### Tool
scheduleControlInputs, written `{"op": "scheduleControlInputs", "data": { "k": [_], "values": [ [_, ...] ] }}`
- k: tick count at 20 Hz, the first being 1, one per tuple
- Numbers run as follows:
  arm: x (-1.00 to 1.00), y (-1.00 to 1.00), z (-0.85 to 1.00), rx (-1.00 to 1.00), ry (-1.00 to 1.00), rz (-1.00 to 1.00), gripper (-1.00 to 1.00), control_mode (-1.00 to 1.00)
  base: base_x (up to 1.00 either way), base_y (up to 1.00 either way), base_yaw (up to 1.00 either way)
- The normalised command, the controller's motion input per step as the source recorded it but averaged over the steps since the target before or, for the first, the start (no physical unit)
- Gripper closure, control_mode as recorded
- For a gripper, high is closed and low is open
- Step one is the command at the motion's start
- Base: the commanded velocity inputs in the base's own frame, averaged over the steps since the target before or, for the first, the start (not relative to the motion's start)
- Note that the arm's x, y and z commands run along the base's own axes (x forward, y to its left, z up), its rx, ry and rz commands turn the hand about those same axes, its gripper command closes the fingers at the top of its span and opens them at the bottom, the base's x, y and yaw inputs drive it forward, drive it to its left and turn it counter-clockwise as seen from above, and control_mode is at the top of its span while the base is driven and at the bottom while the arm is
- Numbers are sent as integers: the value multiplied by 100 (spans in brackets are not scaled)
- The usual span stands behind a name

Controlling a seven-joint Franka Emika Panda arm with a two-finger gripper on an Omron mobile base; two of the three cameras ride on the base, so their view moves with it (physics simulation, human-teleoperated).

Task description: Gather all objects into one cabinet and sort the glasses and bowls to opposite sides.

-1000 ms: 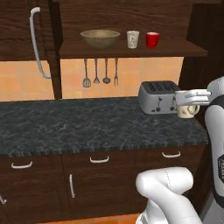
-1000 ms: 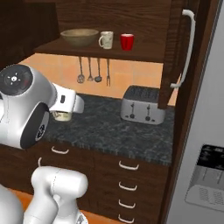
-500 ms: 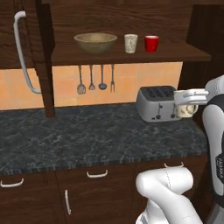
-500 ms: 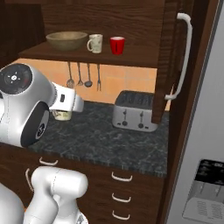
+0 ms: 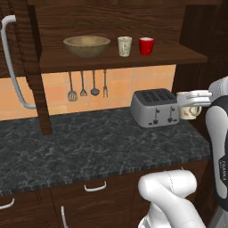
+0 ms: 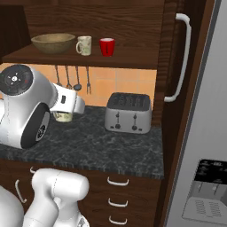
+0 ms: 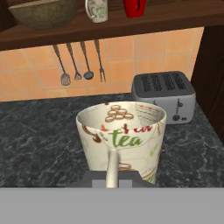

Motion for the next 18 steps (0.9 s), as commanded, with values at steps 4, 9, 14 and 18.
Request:
{"op": "scheduleControlInputs", "data": {
  "k": [4,9,14,18],
  "values": [
    [0,0,0,0,0,0,100,100,10,20,-10],
    [0,0,0,0,0,0,100,100,21,4,-2],
    [0,0,0,0,0,0,100,100,59,0,0],
    [0,0,0,0,0,0,100,100,41,1,0]
  ]
}}
